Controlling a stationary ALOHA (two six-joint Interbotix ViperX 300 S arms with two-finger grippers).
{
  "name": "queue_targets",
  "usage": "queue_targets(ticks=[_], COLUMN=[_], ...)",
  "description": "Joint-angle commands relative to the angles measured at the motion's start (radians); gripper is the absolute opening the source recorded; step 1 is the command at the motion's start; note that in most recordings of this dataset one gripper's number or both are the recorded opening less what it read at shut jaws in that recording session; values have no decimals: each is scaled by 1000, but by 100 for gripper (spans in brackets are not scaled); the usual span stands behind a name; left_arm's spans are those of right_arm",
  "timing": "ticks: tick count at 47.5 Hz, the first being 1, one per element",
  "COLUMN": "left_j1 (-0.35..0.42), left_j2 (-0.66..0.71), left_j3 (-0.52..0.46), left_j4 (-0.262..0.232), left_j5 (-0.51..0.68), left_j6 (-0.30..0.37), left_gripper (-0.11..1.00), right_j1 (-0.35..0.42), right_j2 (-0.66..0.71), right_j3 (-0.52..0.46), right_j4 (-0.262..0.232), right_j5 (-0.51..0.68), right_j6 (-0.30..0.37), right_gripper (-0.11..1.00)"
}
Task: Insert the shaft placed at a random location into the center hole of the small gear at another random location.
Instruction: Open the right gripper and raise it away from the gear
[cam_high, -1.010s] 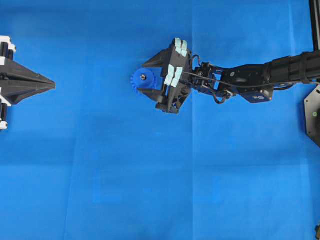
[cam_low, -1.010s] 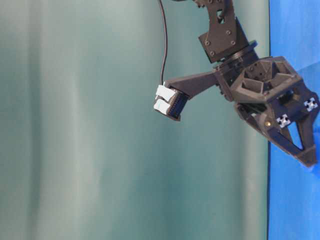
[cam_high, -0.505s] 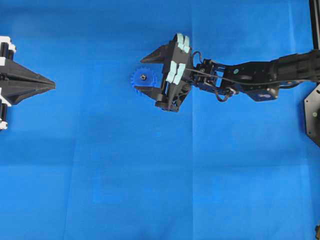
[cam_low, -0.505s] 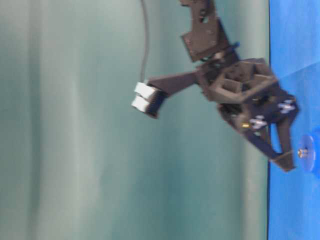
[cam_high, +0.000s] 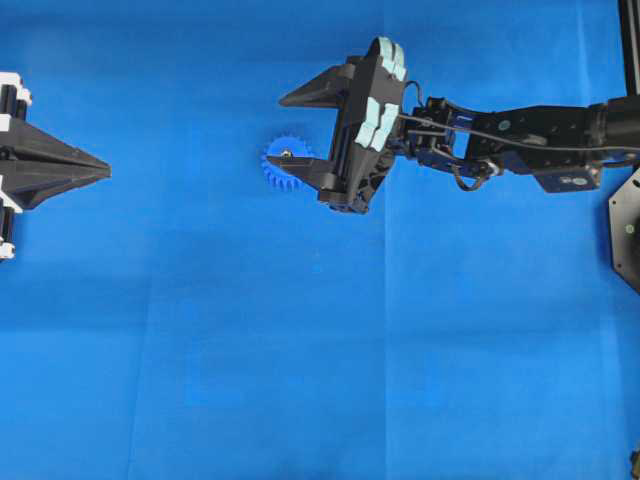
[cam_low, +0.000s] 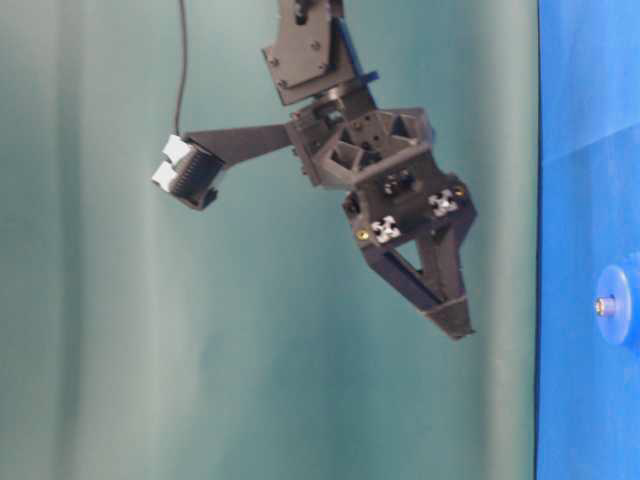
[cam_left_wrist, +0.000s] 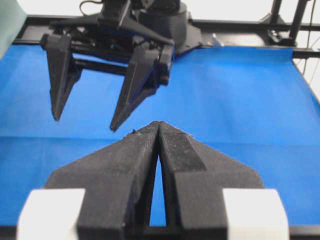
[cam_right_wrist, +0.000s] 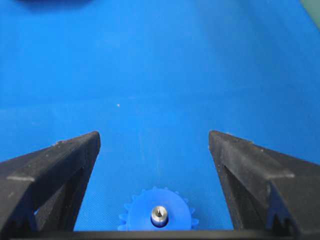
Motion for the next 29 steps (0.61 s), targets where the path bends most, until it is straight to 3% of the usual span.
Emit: queue_targets(ticks=[1, 14, 29], left_j1=[0, -2, -2], left_j2=[5, 3, 5], left_j3=[-11, -11, -11], left_j4=[0, -2, 0], left_j5=[-9, -9, -9], left_j6=[-2, -2, -2], left_gripper=[0, 0, 0], right_j1=[-2, -2, 0], right_j2=[-32, -51, -153], right_j3=[-15, 12, 129], right_j4=[-3, -2, -2], right_j5=[0, 8, 8], right_j6=[-2, 0, 5], right_gripper=[82, 82, 82])
